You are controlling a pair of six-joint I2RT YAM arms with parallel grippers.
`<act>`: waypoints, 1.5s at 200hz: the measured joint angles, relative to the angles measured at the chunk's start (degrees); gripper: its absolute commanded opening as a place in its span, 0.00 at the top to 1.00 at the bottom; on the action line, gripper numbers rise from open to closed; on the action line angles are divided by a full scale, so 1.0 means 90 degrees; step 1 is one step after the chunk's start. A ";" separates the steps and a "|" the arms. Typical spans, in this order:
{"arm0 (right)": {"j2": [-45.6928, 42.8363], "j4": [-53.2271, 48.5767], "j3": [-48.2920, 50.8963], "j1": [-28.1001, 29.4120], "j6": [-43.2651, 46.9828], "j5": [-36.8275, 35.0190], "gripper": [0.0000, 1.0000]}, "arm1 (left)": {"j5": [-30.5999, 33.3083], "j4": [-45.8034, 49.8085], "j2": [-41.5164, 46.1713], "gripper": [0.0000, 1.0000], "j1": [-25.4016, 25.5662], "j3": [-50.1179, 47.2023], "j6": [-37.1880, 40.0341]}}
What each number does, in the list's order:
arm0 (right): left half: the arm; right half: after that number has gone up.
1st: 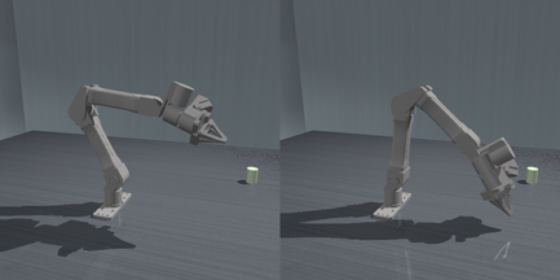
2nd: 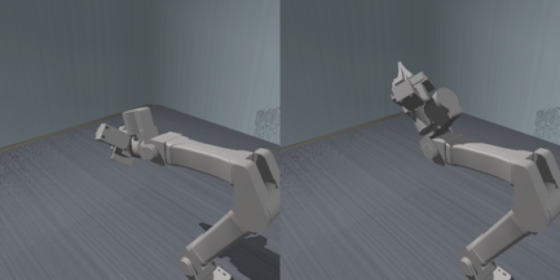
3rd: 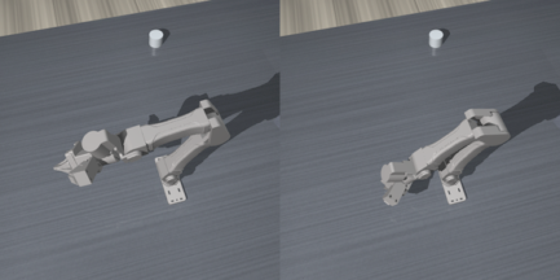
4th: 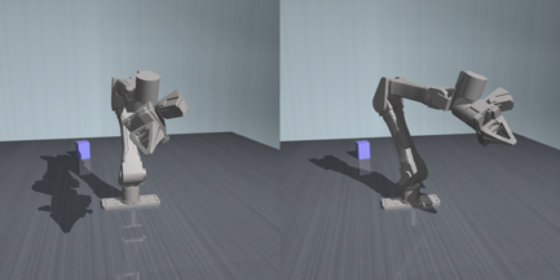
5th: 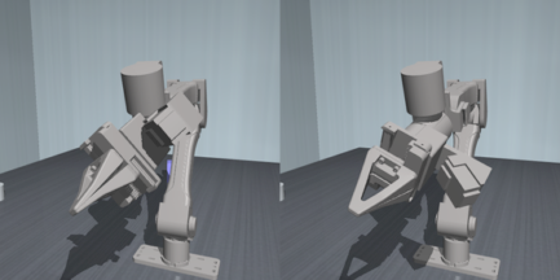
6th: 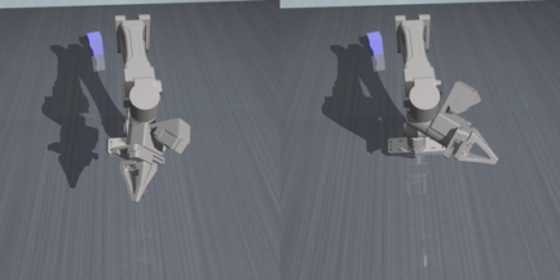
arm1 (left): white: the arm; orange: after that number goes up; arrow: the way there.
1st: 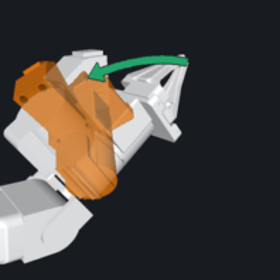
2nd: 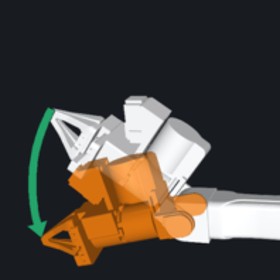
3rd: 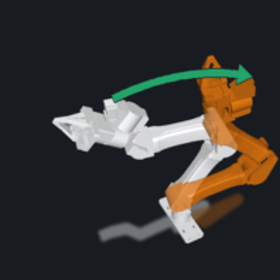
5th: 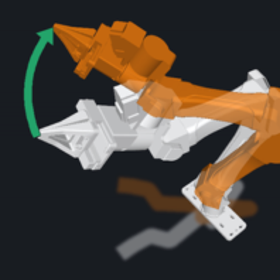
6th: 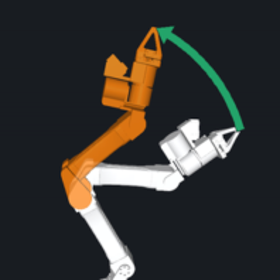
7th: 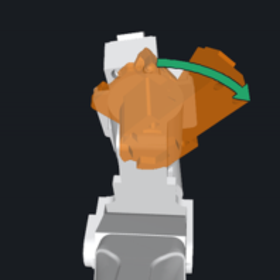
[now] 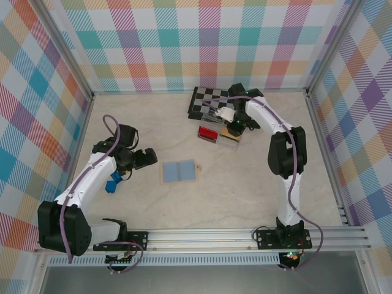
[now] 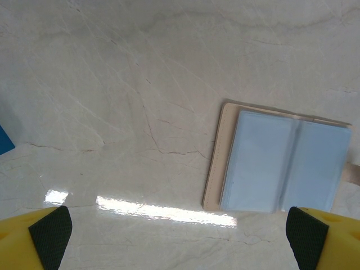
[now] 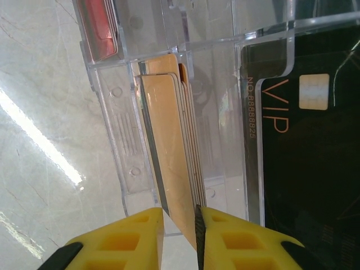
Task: Take the credit cards out of the card holder
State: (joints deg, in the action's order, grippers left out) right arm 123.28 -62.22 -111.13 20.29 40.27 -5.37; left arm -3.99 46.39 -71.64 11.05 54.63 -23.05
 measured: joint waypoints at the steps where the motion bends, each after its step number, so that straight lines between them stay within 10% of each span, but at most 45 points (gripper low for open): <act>1: 0.0000 0.0002 0.0000 -0.0002 -0.0007 0.0000 0.76 | 0.0000 0.0000 0.0000 0.00 0.0000 0.0000 0.0000; 52: -0.0687 0.0372 0.0425 -0.0002 -0.0969 0.0444 0.49 | -0.0204 -0.0005 0.0002 0.00 0.0000 -0.0005 0.0000; 119: -0.3075 0.1695 0.2582 0.0726 -0.4065 0.1406 0.52 | -0.1234 -0.0508 -0.0185 0.31 0.0010 -0.0226 -0.0257; 196: -0.2271 0.3065 0.3840 0.2540 -0.7266 0.1853 0.55 | -0.1659 -0.1379 -0.1345 0.66 0.0573 -0.0440 -0.0852; 300: -0.0816 0.2958 0.3007 0.3184 -0.8293 0.1324 0.58 | -0.1654 -0.1872 -0.2067 0.69 0.0634 -0.0559 -0.1064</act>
State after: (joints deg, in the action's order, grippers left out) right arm 115.94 -35.59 -84.07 48.95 -34.37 6.55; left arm -18.87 29.54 -90.24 16.75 49.60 -32.62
